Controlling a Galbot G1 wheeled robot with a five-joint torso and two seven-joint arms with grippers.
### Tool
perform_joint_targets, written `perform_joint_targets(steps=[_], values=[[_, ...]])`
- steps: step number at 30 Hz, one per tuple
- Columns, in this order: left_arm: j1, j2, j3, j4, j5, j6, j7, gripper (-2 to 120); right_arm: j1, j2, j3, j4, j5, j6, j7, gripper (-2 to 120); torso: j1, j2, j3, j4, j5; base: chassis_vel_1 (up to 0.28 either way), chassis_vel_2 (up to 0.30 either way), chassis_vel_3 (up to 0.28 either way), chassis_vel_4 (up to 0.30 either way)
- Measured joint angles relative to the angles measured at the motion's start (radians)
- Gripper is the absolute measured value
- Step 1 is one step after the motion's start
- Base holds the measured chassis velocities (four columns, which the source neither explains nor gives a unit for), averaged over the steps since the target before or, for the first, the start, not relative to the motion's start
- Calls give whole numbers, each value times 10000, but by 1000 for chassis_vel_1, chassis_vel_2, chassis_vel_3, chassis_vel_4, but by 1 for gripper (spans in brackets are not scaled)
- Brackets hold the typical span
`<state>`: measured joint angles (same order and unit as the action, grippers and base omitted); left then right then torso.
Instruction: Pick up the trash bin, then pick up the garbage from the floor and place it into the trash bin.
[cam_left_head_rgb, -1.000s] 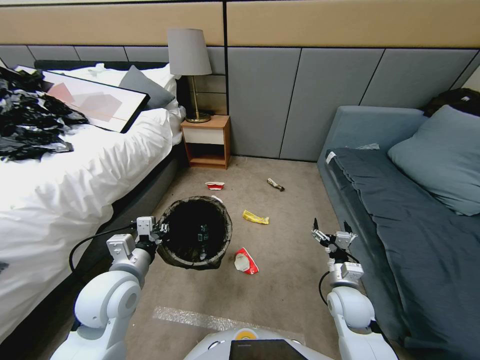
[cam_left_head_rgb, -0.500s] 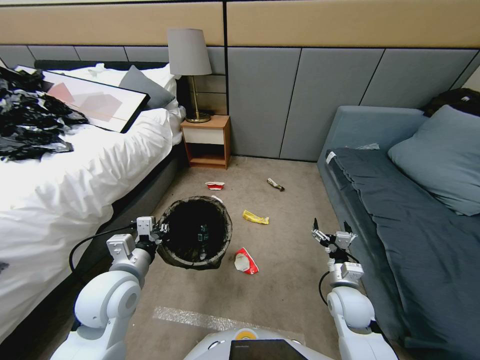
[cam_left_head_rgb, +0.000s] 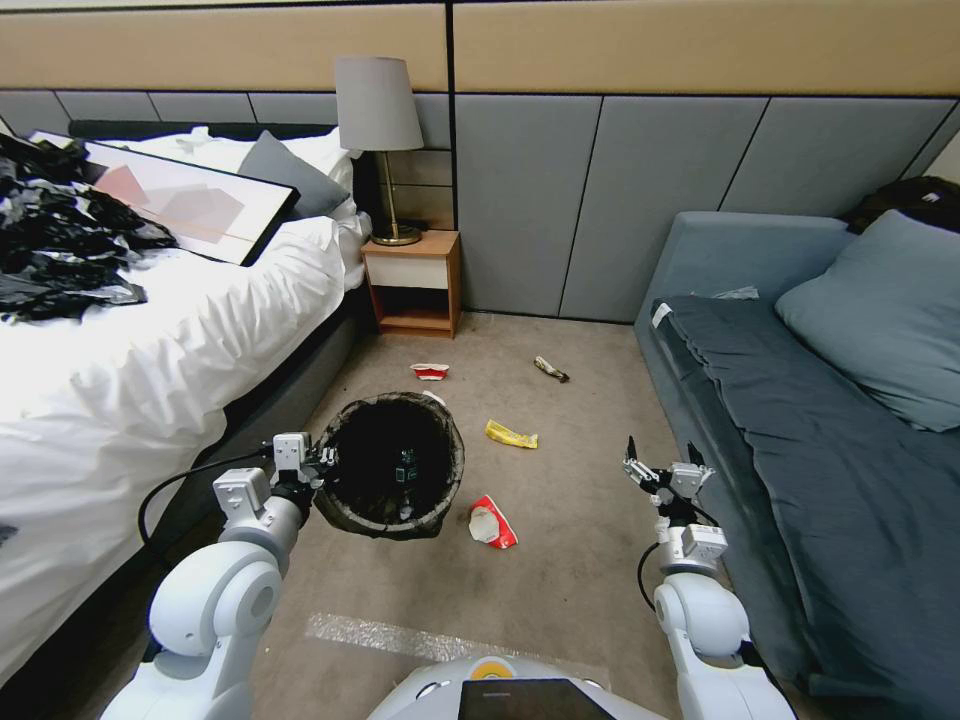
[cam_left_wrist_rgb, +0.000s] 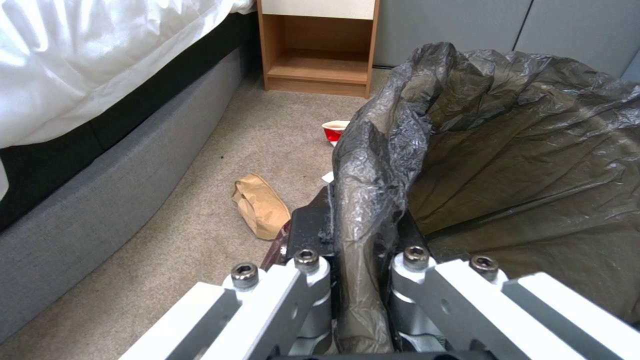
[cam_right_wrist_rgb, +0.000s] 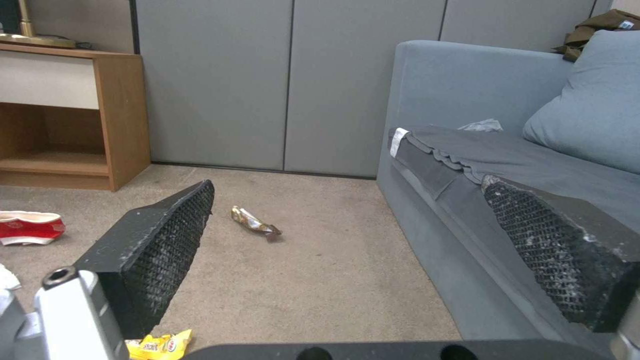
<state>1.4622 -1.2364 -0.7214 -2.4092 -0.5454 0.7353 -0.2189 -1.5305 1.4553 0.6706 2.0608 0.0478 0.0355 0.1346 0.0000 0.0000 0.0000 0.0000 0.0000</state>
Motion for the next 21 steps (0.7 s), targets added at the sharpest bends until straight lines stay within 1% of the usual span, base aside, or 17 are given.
perform_joint_targets(steps=[21], values=[[0, 0, 0, 0, 0, 0, 0, 5, 0, 0, 0, 0, 0, 0, 0, 100, 0, 0, 0, 0, 0, 0, 0, 0, 0]])
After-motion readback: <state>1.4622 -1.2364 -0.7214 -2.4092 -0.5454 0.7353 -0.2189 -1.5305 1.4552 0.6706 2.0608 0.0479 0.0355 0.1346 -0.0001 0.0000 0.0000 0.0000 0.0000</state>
